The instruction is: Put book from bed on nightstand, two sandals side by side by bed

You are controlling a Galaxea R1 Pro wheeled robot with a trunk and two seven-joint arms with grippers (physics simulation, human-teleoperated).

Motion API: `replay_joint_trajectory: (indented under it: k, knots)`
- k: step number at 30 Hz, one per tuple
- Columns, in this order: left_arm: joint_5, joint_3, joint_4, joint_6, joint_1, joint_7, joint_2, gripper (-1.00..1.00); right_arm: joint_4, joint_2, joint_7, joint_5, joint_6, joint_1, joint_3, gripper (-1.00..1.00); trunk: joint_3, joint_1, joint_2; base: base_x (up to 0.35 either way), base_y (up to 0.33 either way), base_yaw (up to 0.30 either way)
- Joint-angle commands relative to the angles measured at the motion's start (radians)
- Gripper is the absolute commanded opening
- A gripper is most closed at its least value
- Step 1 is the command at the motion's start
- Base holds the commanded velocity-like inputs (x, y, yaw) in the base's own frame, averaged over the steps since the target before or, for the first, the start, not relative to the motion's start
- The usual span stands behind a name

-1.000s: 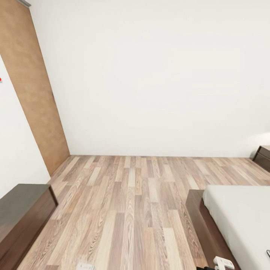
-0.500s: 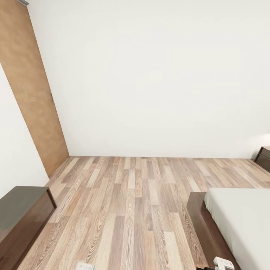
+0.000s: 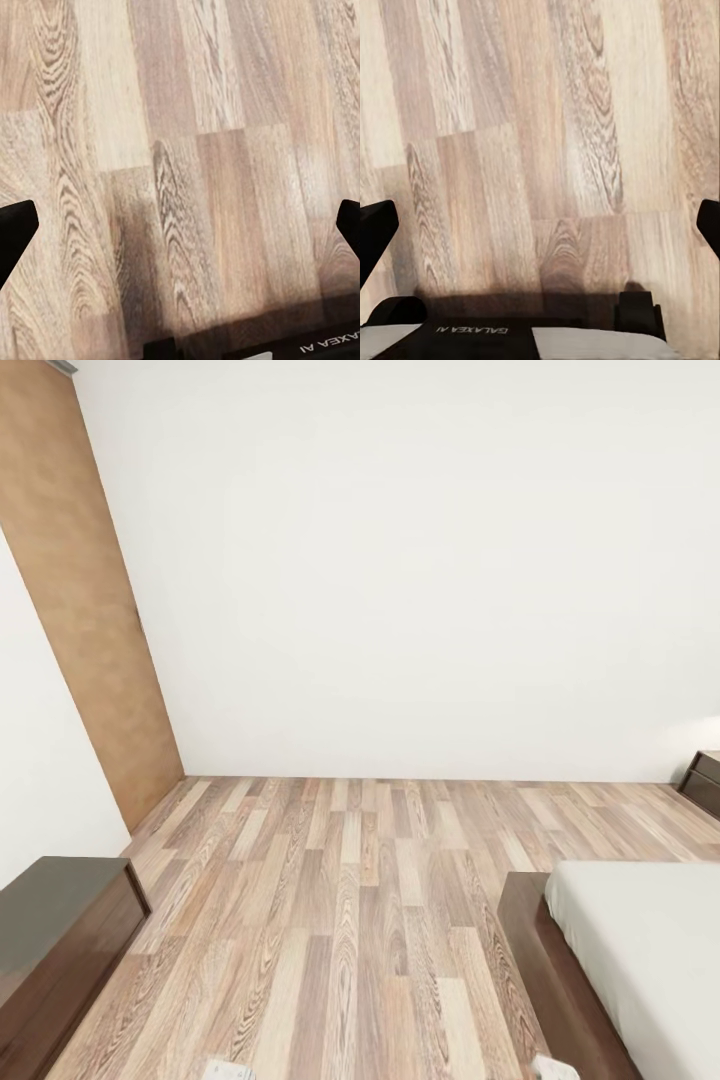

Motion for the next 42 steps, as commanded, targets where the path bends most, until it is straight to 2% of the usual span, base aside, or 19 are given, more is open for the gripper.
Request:
replay_joint_trajectory:
  k: [1, 4, 7, 10, 21, 42]
  knots:
    - [-0.01, 0.009, 0.001, -0.004, -0.001, -0.003, 0.0, 1.0, 0.002, -0.001, 0.007, -0.011, 0.015, -0.001, 0.008, 1.0, -0.001, 0.0, -0.001, 0.0, 0.0, 0.0]
    - [-0.01, 0.009, 0.001, -0.003, -0.001, -0.003, 0.0, 1.0, 0.002, -0.002, 0.04, -0.011, 0.028, -0.001, 0.008, 1.0, -0.001, 0.0, -0.001, 0.0, 0.0, 0.0]
    - [-0.01, 0.009, 0.0, -0.003, -0.001, -0.004, 0.0, 1.0, 0.002, -0.002, 0.169, -0.011, 0.033, -0.001, 0.008, 1.0, -0.001, 0.0, -0.001, 0.0, 0.0, 0.0]
    - [-0.01, 0.009, 0.0, -0.003, -0.001, -0.004, 0.0, 1.0, 0.001, -0.003, 0.216, -0.011, 0.031, -0.001, 0.008, 1.0, -0.001, 0.0, -0.001, 0.0, 0.0, 0.0]
    - [-0.009, 0.01, 0.0, -0.003, -0.001, -0.004, 0.0, 1.0, 0.003, -0.003, 0.227, -0.012, 0.019, -0.001, 0.007, 1.0, -0.001, 0.0, -0.001, 0.041, 0.0, 0.0]
    - [-0.009, 0.01, 0.0, -0.003, -0.001, -0.003, 0.0, 1.0, 0.003, -0.001, 0.227, -0.011, 0.017, -0.001, 0.008, 1.0, -0.001, 0.0, -0.001, 0.307, 0.061, 0.0]
